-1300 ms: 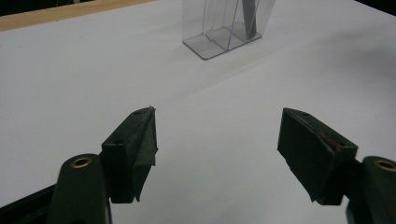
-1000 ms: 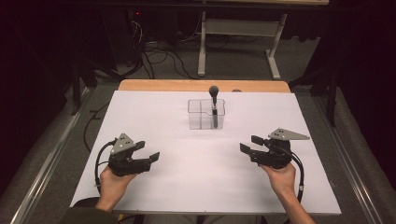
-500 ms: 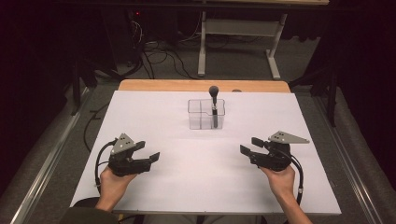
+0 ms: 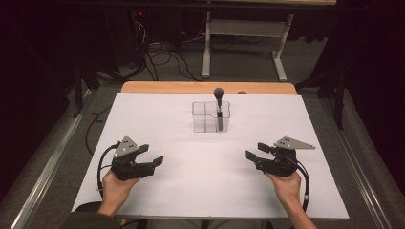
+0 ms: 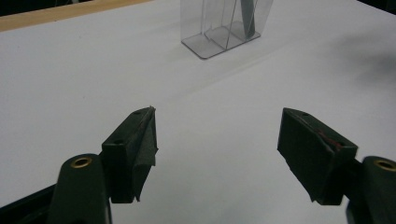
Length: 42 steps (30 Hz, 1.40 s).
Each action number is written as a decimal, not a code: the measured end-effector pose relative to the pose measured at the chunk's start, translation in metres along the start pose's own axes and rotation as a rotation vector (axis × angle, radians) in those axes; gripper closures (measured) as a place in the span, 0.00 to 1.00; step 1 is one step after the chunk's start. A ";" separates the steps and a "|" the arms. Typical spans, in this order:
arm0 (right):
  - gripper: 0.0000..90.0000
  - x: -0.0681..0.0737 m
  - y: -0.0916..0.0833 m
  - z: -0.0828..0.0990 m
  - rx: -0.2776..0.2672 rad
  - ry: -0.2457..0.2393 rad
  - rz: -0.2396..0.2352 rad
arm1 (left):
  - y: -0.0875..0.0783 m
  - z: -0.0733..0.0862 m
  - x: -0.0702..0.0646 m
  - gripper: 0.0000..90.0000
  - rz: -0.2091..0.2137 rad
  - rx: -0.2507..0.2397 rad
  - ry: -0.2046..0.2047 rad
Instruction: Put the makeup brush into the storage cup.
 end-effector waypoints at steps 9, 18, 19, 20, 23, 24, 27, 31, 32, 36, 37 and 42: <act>0.42 0.002 0.001 0.006 0.006 -0.026 0.008 | 0.000 0.000 0.000 0.32 0.001 0.003 0.002; 0.41 0.001 -0.001 0.009 -0.004 -0.037 0.020 | 0.001 0.000 0.001 0.32 0.000 0.007 0.000; 0.41 0.001 -0.001 0.009 -0.007 -0.040 0.022 | 0.001 0.000 0.001 0.32 -0.001 0.007 -0.001; 0.41 0.002 -0.001 0.010 -0.008 -0.053 0.029 | 0.001 0.000 0.001 0.32 0.000 0.007 -0.002; 0.41 0.004 -0.002 0.010 -0.012 -0.075 0.033 | 0.001 0.000 0.001 0.32 0.000 0.007 -0.002; 0.41 0.004 -0.002 0.010 -0.009 -0.076 0.034 | 0.001 0.000 0.001 0.32 0.000 0.008 -0.002; 0.41 0.005 -0.001 0.011 -0.006 -0.089 0.038 | 0.001 0.000 0.001 0.32 0.000 0.007 -0.001; 0.41 0.004 -0.001 0.012 0.004 -0.092 0.049 | 0.001 0.000 0.000 0.32 -0.002 0.009 0.000; 0.41 0.003 -0.001 0.012 0.004 -0.097 0.052 | 0.001 0.000 0.000 0.32 -0.002 0.010 0.000; 0.41 0.001 -0.001 0.012 0.013 -0.110 0.066 | 0.002 0.000 0.001 0.32 -0.002 0.013 0.001; 0.41 0.001 -0.001 0.012 0.011 -0.112 0.068 | 0.002 0.000 0.001 0.32 -0.003 0.015 0.001; 0.40 -0.001 -0.001 0.013 0.017 -0.105 0.077 | 0.002 0.001 0.001 0.32 -0.003 0.016 0.001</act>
Point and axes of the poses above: each handheld gripper's, and its own axes: y roughly forward along the jaws, z roughly out of its underside, x roughly to its left, the point moved 1 cm from there along y, roughly forward along the jaws, and after that the axes turned 4 degrees about -x, right-handed, at the moved point
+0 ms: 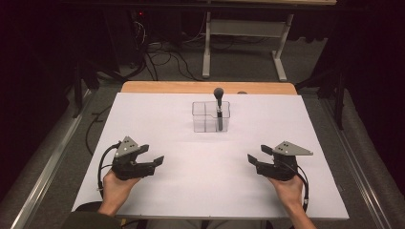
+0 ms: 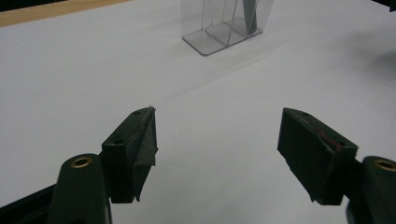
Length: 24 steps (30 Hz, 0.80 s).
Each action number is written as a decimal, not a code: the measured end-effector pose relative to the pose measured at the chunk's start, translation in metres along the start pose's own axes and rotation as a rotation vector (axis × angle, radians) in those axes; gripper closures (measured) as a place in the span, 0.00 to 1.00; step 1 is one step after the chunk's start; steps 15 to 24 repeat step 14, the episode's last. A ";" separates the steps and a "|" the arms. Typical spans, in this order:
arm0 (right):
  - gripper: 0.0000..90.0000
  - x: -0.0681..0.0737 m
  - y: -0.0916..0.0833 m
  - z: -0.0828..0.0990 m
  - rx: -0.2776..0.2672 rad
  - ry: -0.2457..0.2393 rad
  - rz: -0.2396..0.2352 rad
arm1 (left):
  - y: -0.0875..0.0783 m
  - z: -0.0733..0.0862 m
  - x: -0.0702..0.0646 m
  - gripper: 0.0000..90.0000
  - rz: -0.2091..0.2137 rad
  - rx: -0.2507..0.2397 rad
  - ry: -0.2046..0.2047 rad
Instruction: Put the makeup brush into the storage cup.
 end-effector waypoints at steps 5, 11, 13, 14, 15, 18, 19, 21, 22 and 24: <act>0.40 0.000 0.001 0.000 -0.004 -0.008 -0.005 | 0.001 0.000 0.000 0.32 0.001 0.002 -0.002; 0.40 0.001 0.002 0.000 0.008 -0.006 -0.003 | 0.001 0.000 0.000 0.32 0.003 0.003 -0.005; 0.40 0.001 0.002 0.000 0.006 -0.008 -0.001 | 0.001 0.000 0.000 0.32 0.003 0.003 -0.005; 0.40 0.000 0.001 0.000 0.005 -0.009 -0.001 | 0.001 0.000 0.000 0.32 0.003 0.003 -0.005; 0.40 0.000 0.001 0.000 0.005 -0.009 -0.001 | 0.001 0.000 0.000 0.32 0.003 0.003 -0.005; 0.40 0.000 0.001 0.000 0.005 -0.009 -0.001 | 0.001 0.000 0.000 0.32 0.003 0.003 -0.005; 0.40 0.000 0.001 0.000 0.005 -0.009 -0.001 | 0.001 0.000 0.000 0.32 0.003 0.003 -0.005; 0.40 0.000 0.001 0.000 0.005 -0.009 -0.001 | 0.001 0.000 0.000 0.32 0.003 0.003 -0.005; 0.40 0.000 0.001 0.000 0.005 -0.009 -0.001 | 0.001 0.000 0.000 0.32 0.003 0.003 -0.005; 0.40 0.000 0.001 0.000 0.005 -0.009 -0.001 | 0.001 0.000 0.000 0.32 0.003 0.003 -0.005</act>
Point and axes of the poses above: each handheld gripper's, and its own axes: y roughly forward along the jaws, z roughly out of its underside, x roughly to its left, the point moved 1 cm from there along y, roughly forward along the jaws, and after that the axes turned 4 degrees about -x, right-handed, at the moved point
